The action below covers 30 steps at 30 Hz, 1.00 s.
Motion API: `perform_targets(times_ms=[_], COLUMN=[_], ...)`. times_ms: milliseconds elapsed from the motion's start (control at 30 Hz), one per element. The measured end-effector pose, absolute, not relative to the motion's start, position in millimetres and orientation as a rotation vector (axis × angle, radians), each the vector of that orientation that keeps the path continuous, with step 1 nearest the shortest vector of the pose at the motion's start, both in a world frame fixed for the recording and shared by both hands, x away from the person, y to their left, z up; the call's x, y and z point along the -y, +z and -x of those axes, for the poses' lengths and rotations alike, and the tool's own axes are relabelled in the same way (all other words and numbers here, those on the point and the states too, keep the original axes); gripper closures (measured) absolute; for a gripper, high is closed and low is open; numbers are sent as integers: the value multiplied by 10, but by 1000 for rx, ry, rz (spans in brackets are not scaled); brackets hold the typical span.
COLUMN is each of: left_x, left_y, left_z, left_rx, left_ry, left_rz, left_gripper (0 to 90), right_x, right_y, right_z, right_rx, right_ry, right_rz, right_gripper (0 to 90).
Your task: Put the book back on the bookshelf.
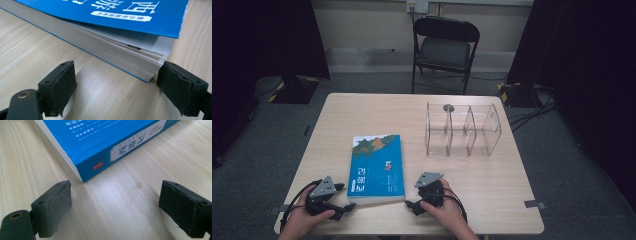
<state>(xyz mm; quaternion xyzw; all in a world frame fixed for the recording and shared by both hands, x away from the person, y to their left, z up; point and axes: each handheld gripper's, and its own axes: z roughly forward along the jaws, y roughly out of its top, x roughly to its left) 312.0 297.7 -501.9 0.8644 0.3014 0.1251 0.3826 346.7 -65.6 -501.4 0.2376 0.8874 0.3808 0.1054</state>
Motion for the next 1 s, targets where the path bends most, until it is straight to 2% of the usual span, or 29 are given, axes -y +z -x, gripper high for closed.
perform_targets(times_ms=[367,433,1000], left_x=[-2985,-2983,-2976], left_y=[-5015,-5019,-5023], left_z=[-3127,-3120,-3102], left_rx=[-757,-770,-783], left_ry=[326,317,320], left_rz=[-2211,-2204,-2191], left_gripper=[147,147,146], right_x=[637,613,237], right_y=[-5010,-4973,-4771], right_z=[-3451,-3450,-3418], right_rx=[-2617,-2645,-2718], right_ry=[1117,1095,1090], right_rz=[-694,-693,-460], right_gripper=[110,143,139])
